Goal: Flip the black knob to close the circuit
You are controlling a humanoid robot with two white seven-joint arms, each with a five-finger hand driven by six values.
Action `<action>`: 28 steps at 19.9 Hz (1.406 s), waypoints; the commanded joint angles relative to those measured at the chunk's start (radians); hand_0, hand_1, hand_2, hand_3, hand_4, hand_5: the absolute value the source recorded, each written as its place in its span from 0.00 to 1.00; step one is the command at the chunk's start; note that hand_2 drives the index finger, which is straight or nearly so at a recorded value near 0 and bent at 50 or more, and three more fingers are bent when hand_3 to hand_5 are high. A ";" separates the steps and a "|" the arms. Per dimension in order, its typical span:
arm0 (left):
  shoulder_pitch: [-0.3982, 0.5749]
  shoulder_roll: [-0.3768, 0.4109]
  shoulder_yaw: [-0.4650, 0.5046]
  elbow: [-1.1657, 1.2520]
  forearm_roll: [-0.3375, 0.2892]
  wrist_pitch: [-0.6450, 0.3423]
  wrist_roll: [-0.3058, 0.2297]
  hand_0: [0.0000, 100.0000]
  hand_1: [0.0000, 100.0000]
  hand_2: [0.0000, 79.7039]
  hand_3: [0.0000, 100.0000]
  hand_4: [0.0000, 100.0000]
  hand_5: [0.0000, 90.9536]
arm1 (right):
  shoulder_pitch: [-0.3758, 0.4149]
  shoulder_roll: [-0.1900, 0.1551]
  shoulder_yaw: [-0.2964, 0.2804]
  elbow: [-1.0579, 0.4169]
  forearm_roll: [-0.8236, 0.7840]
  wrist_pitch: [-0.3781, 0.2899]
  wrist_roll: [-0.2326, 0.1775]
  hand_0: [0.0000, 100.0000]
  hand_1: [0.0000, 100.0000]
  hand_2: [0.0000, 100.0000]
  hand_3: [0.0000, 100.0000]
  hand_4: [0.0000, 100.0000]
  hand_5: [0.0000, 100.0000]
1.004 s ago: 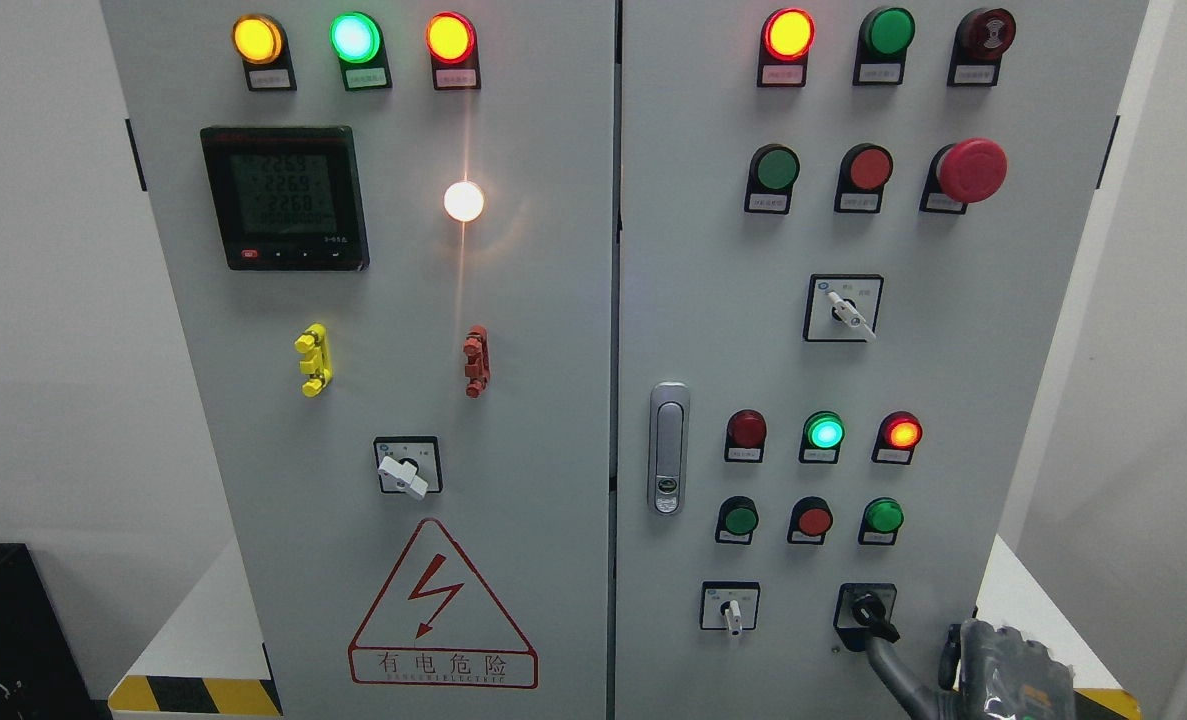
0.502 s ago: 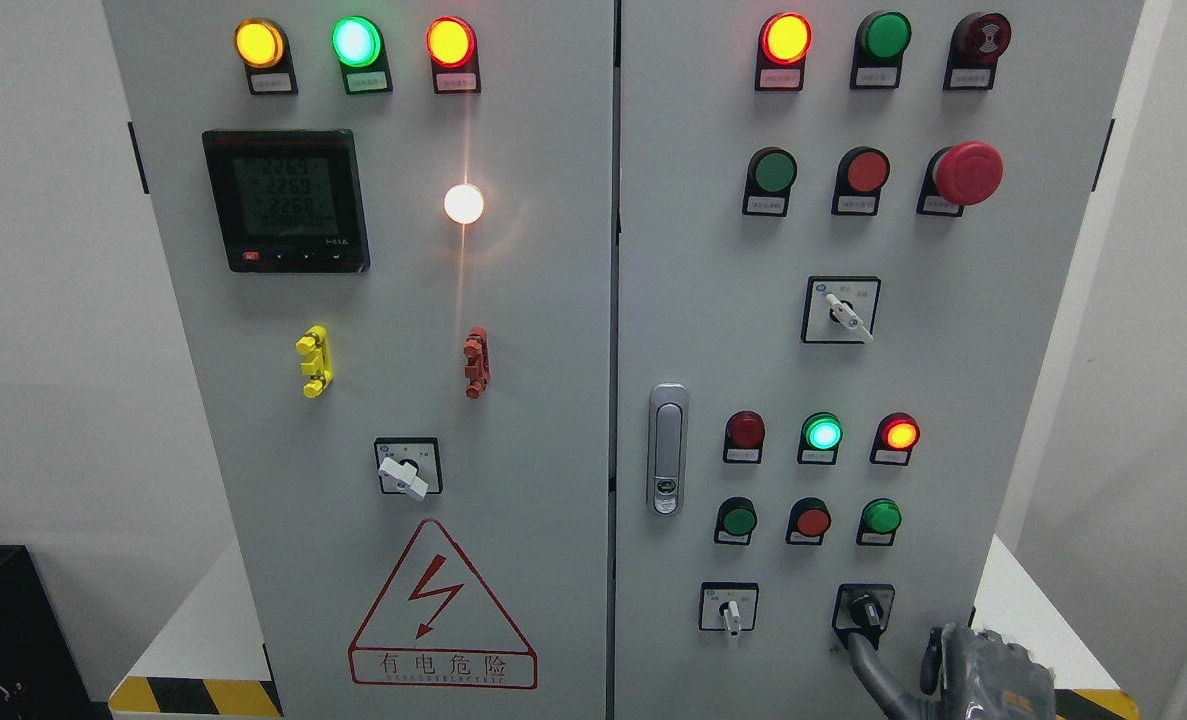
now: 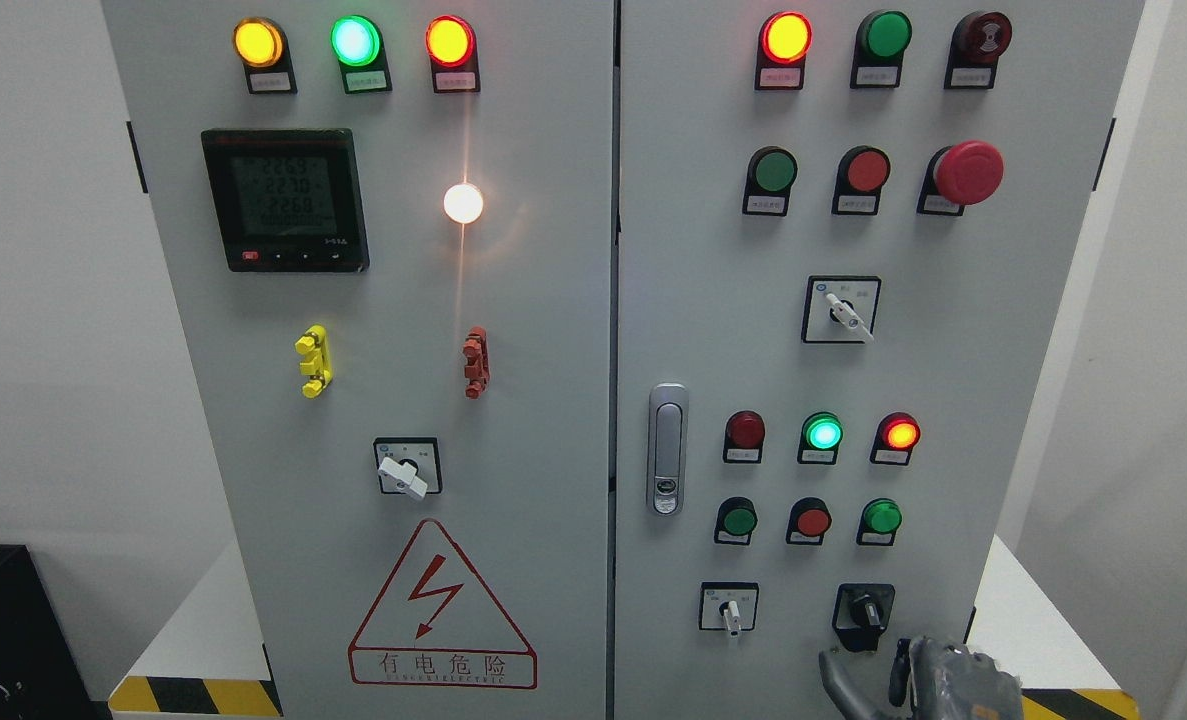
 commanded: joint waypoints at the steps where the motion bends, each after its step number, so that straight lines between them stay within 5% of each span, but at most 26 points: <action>1: 0.021 0.000 0.000 -0.029 0.000 0.001 0.000 0.12 0.56 0.00 0.00 0.00 0.00 | 0.112 0.005 0.059 -0.168 -0.152 -0.001 -0.019 0.00 0.04 0.73 1.00 0.90 0.93; 5: 0.023 0.000 0.000 -0.029 0.000 0.001 0.000 0.12 0.56 0.00 0.00 0.00 0.00 | 0.180 0.003 0.069 -0.246 -0.385 -0.001 -0.032 0.00 0.06 0.58 0.87 0.83 0.80; 13: 0.023 0.000 0.000 -0.029 0.000 0.001 0.000 0.12 0.56 0.00 0.00 0.00 0.00 | 0.300 -0.002 0.076 -0.327 -0.907 -0.065 -0.088 0.00 0.07 0.26 0.45 0.46 0.42; 17: 0.021 0.000 0.000 -0.029 0.000 0.001 0.000 0.12 0.56 0.00 0.00 0.00 0.00 | 0.327 -0.003 0.096 -0.360 -1.160 -0.088 -0.106 0.00 0.06 0.19 0.38 0.40 0.36; 24: 0.023 0.000 0.000 -0.029 0.000 0.001 0.000 0.12 0.56 0.00 0.00 0.00 0.00 | 0.378 -0.003 0.100 -0.354 -1.315 -0.203 -0.059 0.00 0.01 0.11 0.24 0.20 0.08; 28: 0.023 0.000 0.000 -0.029 0.000 0.001 0.000 0.12 0.56 0.00 0.00 0.00 0.00 | 0.396 -0.005 0.100 -0.354 -1.332 -0.252 -0.042 0.00 0.00 0.09 0.18 0.13 0.03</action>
